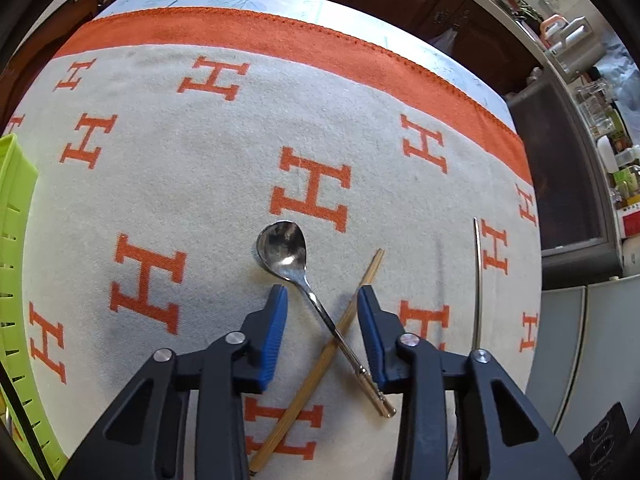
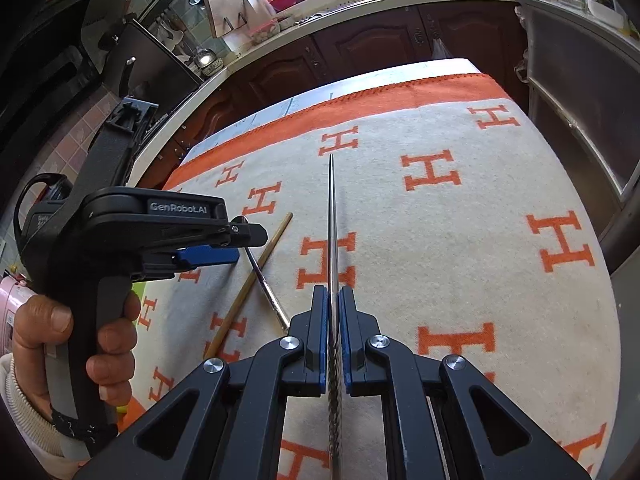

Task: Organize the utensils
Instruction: 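Lift the twisted rod with the right tool while the left tool grasps a small silver spoon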

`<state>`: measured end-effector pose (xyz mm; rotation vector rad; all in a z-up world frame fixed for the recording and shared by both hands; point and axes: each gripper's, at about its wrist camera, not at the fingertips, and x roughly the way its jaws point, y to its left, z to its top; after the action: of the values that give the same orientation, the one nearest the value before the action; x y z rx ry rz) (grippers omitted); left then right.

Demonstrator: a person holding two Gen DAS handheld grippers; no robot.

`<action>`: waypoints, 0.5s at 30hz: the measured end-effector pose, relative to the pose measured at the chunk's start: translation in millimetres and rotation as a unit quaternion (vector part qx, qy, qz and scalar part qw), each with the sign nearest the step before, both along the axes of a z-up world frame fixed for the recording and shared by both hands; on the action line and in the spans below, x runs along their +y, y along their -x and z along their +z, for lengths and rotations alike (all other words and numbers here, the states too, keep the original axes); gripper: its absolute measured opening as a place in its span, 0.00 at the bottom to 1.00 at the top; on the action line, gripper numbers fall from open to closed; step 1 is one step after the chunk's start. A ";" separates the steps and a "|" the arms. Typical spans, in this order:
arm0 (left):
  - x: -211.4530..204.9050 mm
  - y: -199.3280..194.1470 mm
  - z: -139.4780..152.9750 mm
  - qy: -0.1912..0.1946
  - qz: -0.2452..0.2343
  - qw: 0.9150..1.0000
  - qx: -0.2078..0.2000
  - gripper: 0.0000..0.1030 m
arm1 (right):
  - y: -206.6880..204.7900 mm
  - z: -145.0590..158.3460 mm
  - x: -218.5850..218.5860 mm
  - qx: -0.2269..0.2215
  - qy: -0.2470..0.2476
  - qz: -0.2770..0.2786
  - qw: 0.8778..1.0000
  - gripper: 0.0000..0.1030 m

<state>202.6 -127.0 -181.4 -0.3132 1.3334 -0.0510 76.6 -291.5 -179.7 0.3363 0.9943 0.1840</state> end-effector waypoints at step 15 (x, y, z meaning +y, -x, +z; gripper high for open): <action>-28.1 1.6 1.3 -0.126 -0.132 0.983 -0.036 0.12 | 12.6 -4.9 -11.4 0.008 -0.017 -0.016 1.000 0.05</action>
<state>200.9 -155.1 -180.1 0.0812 1.2866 -0.1136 64.0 -302.9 -184.6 0.3860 1.0024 0.1701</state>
